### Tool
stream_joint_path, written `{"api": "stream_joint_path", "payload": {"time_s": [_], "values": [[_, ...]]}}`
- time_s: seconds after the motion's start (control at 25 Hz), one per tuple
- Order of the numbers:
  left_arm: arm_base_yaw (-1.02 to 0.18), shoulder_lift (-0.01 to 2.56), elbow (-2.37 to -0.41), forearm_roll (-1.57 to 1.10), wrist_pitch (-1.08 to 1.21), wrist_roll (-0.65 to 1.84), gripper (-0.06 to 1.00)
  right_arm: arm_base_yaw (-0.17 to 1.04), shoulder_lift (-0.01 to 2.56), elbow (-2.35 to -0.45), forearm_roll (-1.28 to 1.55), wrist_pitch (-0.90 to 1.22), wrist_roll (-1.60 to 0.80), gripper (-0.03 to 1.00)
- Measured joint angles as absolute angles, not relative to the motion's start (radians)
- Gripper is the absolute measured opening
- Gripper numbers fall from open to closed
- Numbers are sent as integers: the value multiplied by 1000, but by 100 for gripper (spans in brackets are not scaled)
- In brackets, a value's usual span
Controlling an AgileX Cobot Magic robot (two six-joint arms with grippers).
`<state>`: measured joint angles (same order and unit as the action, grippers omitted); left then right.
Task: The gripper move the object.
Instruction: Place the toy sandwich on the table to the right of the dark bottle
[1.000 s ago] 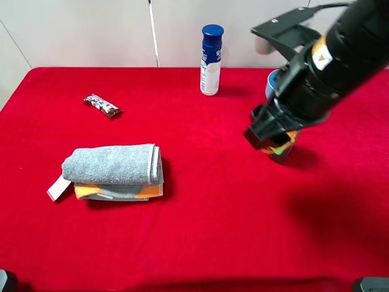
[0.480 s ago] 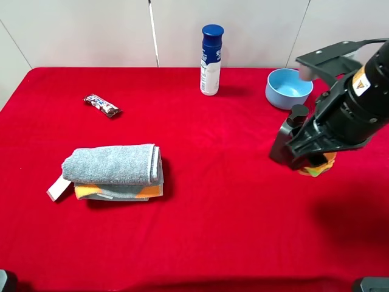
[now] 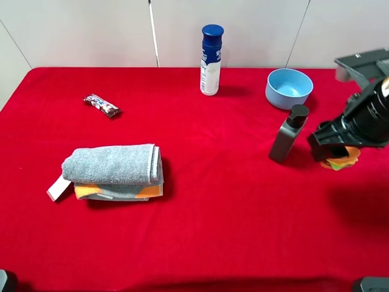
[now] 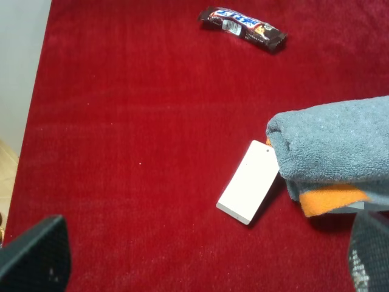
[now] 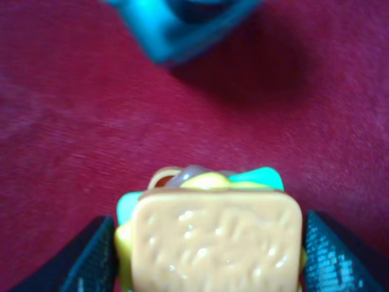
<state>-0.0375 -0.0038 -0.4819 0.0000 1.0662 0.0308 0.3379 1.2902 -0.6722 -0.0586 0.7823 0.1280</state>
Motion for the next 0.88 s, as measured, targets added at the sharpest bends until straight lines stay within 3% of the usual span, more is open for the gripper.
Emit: {"api": "stream_joint_path", "payload": {"time_s": [0.44, 0.88], "values": [[-38, -4, -482, 0, 1066, 31, 90, 216, 1288, -530, 5, 638, 132, 47], [-38, -4, -482, 0, 1066, 31, 90, 211, 1287, -426, 11, 530, 215, 47]]}}
